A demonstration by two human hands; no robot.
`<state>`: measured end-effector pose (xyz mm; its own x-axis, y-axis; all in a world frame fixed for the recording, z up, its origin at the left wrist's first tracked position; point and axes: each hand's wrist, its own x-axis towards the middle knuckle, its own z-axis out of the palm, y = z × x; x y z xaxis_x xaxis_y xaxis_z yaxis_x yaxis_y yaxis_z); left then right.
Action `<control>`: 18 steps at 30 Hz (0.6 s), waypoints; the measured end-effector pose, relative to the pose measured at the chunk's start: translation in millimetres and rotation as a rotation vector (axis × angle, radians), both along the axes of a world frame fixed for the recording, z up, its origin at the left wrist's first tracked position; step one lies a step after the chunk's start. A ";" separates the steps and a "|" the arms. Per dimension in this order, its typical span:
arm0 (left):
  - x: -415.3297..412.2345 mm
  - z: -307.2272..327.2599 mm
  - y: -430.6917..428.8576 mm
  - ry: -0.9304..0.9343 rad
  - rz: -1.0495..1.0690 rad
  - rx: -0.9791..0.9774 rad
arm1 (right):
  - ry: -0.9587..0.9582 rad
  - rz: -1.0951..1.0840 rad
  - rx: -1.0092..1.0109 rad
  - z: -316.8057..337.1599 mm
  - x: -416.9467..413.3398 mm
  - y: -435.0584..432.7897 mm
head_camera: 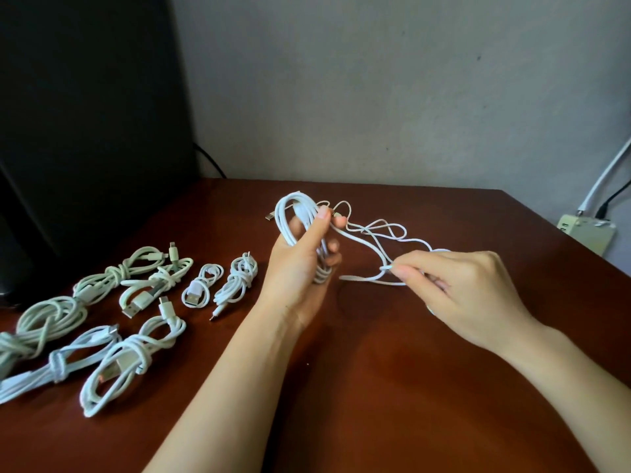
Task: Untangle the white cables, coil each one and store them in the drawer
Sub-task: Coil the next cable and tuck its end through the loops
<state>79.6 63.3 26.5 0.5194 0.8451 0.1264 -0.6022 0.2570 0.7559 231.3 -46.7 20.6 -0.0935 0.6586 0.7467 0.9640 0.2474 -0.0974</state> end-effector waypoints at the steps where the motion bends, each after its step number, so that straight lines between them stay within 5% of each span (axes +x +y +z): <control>1: -0.4 -0.5 0.5 0.017 0.008 0.021 | -0.004 0.029 -0.010 -0.8 0.0 0.3; 6: 0.2 -3.2 0.8 0.113 0.088 0.119 | -0.016 0.134 -0.060 0.1 -6.1 0.7; 10: 1.0 -4.1 7.9 0.030 0.211 -0.022 | 0.105 0.210 -0.009 4.6 -7.5 -2.7; 18: -13.9 -12.4 33.9 -0.113 0.481 -0.268 | -0.012 -0.087 0.274 17.2 1.7 -8.3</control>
